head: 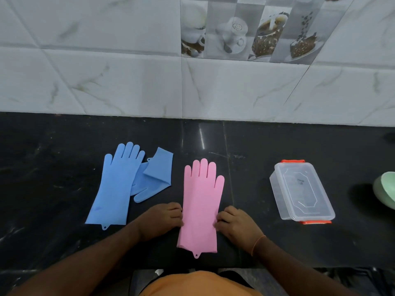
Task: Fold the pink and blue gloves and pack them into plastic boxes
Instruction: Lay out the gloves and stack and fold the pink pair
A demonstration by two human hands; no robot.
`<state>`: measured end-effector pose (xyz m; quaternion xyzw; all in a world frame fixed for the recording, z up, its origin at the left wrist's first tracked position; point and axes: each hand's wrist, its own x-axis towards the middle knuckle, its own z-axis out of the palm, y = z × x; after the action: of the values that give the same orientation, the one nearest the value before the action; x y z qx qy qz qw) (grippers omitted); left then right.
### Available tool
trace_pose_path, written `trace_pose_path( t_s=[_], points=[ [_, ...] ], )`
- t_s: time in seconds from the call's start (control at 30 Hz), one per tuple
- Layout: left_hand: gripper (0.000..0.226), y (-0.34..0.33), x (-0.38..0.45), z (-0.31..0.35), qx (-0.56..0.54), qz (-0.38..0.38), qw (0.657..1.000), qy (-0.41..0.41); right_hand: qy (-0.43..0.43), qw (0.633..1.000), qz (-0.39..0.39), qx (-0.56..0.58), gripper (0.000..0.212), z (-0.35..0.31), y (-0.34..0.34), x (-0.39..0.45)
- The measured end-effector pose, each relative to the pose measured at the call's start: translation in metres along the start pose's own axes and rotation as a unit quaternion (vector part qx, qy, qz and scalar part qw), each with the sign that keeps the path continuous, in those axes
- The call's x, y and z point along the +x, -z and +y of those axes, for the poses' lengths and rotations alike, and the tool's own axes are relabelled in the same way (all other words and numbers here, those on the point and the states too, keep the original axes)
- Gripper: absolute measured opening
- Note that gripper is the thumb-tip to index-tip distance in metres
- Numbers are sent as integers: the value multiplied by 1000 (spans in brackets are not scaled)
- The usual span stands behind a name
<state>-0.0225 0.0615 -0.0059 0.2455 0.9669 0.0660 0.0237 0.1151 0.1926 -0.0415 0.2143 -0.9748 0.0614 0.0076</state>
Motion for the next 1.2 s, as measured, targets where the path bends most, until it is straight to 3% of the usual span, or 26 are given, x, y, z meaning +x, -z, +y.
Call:
trace_pose_path(
  t_s=[0.1,0.2,0.27,0.33,0.4,0.47,0.57,0.67,0.93,1.07,1.2],
  points=[
    [56,0,-6,-4,7,-9,1000,6,-13,1000,0,0,14,-1,9,1],
    [56,7,4,2,-23,-81,996,21,-20,1000,-15,17,18,-1,16,9],
    [55,27,-3,1,-38,-103,994,5,-44,997,-34,61,27,0,21,13],
    [46,36,-25,-43,-106,-80,990,-54,-107,983,-43,142,30,3,30,18],
    [30,47,-52,-103,-252,-195,943,-95,-194,954,-38,225,26,9,35,25],
    [23,34,-58,-136,-289,-174,940,-52,-284,914,-11,290,19,15,34,34],
    [15,8,-32,-118,-297,-144,943,35,-406,832,-6,378,21,19,29,55],
    [19,-2,-21,-106,-296,-129,941,105,-467,799,-31,377,23,23,23,70],
    [16,-1,-18,-100,-308,-136,930,149,-492,772,-28,402,21,22,24,75],
    [11,5,-23,-100,-307,-147,931,135,-458,786,2,414,26,18,25,70],
    [7,7,-27,-103,-299,-108,944,94,-410,815,46,407,28,19,26,64]
  ],
)
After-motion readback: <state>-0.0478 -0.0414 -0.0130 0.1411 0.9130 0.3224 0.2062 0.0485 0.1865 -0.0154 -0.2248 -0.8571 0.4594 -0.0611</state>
